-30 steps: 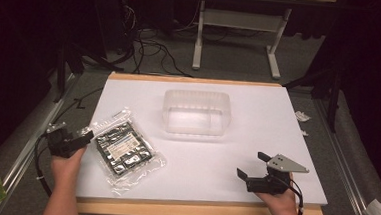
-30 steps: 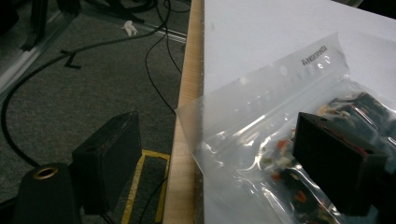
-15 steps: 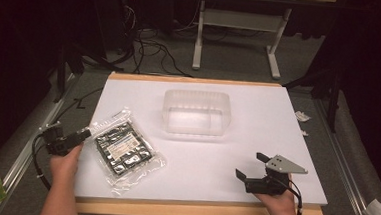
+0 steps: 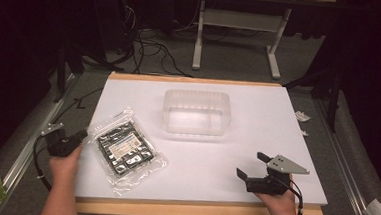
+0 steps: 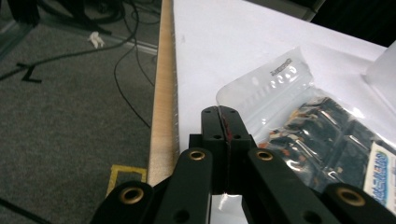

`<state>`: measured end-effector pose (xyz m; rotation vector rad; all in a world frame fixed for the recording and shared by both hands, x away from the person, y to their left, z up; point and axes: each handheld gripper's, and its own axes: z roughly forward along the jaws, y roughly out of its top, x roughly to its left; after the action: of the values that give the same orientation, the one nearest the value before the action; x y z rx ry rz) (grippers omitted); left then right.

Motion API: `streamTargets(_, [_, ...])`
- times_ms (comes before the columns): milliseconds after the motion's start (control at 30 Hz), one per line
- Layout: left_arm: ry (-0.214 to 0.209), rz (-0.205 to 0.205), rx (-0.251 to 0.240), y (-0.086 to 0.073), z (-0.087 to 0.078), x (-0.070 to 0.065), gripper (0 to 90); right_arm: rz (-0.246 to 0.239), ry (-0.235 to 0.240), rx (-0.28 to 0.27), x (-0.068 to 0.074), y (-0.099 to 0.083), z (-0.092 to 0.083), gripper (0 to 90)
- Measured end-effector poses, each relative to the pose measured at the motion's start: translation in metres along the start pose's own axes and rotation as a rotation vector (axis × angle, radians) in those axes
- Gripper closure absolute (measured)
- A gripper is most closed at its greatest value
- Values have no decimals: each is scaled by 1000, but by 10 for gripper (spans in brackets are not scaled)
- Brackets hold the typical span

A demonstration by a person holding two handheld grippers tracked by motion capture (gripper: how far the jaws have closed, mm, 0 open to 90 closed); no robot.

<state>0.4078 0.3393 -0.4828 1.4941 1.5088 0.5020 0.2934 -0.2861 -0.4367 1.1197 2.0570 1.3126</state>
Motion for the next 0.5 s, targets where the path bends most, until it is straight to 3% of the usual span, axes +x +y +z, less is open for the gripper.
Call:
streamTargets(233, [11, 66, -56, 2, -14, -16, 900, 0, 1, -1, 0, 0, 0, 53])
streamTargets(500, [-14, 161, -169, 19, -41, -49, 900, 8, 9, -3, 0, 0, 1, 55])
